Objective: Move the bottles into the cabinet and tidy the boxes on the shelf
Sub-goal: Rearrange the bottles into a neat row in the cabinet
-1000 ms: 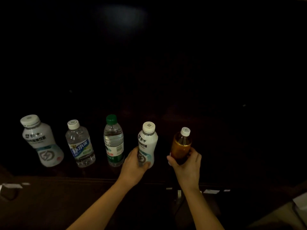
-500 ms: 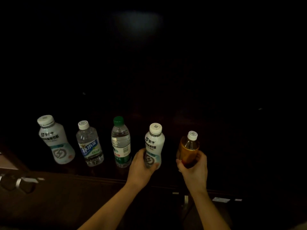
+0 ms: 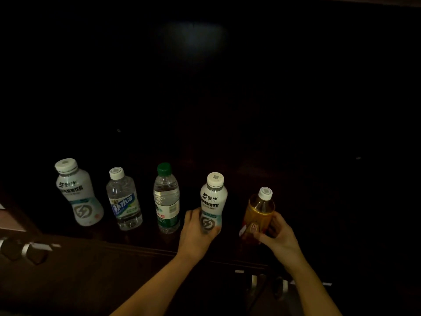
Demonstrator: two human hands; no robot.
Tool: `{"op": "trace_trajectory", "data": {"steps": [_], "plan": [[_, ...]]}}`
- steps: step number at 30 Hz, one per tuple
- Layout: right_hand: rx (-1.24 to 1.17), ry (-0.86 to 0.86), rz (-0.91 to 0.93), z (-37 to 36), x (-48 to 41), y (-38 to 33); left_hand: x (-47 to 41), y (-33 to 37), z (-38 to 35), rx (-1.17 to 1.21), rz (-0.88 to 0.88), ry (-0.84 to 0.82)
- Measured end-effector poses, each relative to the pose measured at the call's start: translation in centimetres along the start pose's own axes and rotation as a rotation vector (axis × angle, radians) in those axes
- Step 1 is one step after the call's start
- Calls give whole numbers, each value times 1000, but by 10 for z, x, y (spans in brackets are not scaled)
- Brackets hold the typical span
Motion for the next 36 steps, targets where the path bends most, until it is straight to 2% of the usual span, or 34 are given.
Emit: {"op": "trace_trajectory", "data": {"steps": [6, 17, 20, 24, 26, 30, 36], "plan": [[-51, -108, -2, 8, -4, -6, 2, 1, 0, 14, 9, 24], [-98, -112, 3, 7, 2, -3, 6, 1, 2, 10, 0, -1], [-52, 41, -2, 8, 14, 0, 16, -3, 12, 5, -30, -23], [129, 394, 84, -1, 43, 8, 37, -13, 41, -23, -114, -5], [178, 441, 151, -11, 57, 5, 47, -21, 60, -42, -143, 23], [281, 356, 289, -43, 72, -22, 54, -33, 103, -49, -185, 147], [247, 226, 459, -104, 70, -74, 48, -53, 159, -11, -231, 392]]}}
Point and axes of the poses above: each hand's wrist, its own x-axis away from the middle knuckle, its own z-axis out of the back of the hand, y = z × x, the point moved 1 cm from there along -x, towards the middle knuckle, and after that the axes turned 9 degrees about x, right-handed, at the moved point
